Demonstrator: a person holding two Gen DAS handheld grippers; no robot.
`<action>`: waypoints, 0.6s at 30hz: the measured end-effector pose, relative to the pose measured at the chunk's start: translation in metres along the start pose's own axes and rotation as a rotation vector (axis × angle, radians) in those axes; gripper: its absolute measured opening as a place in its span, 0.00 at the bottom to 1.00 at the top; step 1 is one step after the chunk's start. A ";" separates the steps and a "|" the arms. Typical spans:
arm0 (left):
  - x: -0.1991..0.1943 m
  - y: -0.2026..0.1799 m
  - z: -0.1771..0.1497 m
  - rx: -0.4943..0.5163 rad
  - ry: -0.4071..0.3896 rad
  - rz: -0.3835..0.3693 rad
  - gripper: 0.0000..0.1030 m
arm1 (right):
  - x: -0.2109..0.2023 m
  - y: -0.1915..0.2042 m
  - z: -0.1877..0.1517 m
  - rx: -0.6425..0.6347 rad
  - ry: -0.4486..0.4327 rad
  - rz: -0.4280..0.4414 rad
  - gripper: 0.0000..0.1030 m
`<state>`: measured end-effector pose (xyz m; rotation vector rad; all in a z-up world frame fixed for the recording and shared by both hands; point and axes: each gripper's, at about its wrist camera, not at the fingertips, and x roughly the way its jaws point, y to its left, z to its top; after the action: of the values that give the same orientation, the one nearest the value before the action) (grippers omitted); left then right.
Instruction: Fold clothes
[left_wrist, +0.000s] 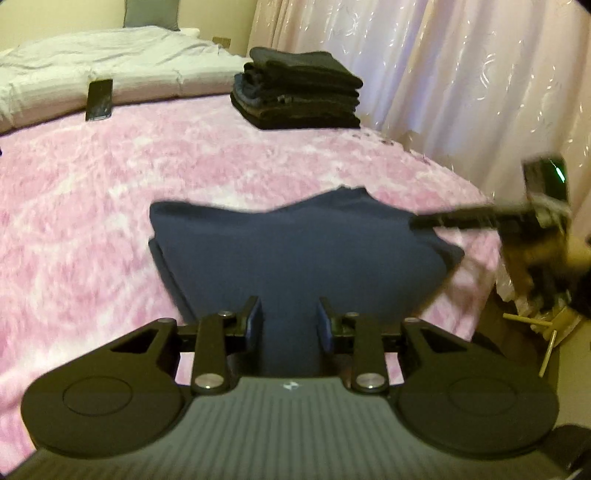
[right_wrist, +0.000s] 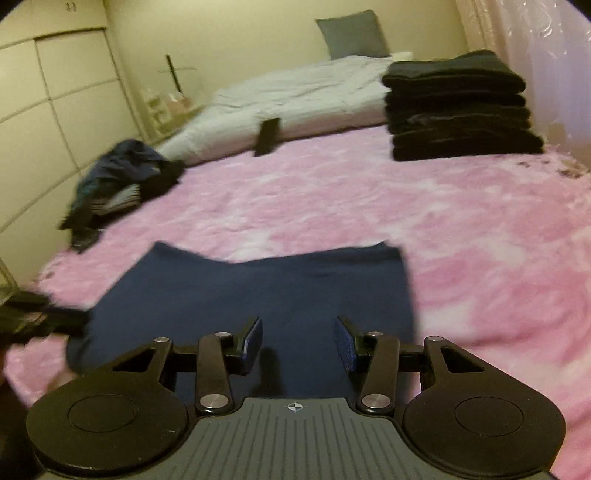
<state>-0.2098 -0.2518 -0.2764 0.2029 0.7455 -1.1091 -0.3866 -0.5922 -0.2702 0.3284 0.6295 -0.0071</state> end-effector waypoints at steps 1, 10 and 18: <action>0.005 0.001 0.005 0.005 0.003 0.005 0.26 | 0.002 0.003 -0.006 0.006 0.012 0.005 0.45; 0.070 0.046 0.050 0.012 0.103 0.056 0.27 | 0.036 -0.028 0.027 0.026 0.081 -0.005 0.45; 0.084 0.089 0.064 -0.044 0.109 0.140 0.30 | 0.083 -0.049 0.075 -0.125 0.138 -0.065 0.45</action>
<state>-0.0852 -0.3049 -0.3004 0.2755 0.8396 -0.9538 -0.2812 -0.6539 -0.2766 0.1886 0.7737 -0.0073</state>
